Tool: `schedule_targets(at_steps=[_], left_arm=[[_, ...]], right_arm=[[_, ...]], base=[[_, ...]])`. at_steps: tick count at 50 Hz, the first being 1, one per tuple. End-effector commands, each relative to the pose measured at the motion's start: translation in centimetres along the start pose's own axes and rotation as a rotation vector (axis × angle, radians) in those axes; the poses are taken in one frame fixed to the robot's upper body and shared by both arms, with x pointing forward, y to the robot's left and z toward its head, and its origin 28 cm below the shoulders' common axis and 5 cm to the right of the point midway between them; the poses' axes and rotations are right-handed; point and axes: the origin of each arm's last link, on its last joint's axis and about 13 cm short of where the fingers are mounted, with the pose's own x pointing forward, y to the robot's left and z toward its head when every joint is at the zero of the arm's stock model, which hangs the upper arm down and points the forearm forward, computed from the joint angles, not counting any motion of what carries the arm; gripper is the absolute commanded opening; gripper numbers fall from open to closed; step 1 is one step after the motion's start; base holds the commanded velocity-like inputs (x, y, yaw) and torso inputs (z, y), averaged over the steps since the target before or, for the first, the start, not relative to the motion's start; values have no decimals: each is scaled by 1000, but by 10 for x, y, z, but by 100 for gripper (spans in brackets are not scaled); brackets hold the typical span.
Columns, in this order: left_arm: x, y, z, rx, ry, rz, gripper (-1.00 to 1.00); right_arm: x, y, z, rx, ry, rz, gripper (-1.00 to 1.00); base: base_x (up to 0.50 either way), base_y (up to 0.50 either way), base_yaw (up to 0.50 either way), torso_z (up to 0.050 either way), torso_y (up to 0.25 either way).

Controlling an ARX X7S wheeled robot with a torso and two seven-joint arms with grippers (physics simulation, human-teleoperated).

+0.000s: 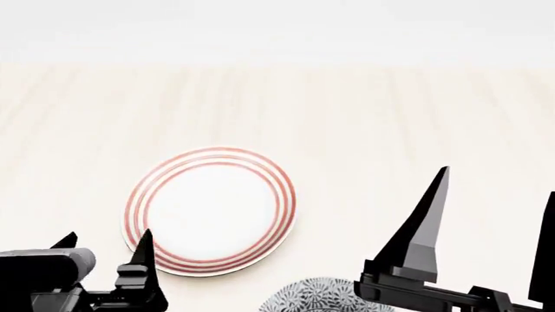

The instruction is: Put the bowl on the plate.

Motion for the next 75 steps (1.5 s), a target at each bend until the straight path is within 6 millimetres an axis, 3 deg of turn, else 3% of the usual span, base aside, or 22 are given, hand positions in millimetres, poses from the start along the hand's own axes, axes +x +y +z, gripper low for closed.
schedule_targets(at_steps=[1,22,51,75], left_arm=[[5,-26,1,-141,211,-207,100],[-9,-49,10,-274,392,-311,100],[-10,-61,8,-284,454,-374,100],[-3,-57,-20,-127,489,-342,100]], right_arm=[[0,-2,1,-20,-14,5,100],[-2,-2,-2,-30,-6,8,100],[-4,-2,-6,-38,7,10,100],[-5,-2,-7,-36,14,10,100]], base=[[0,0,0,0,0],[0,0,0,0,0],[0,0,0,0,0],[0,0,0,0,0]])
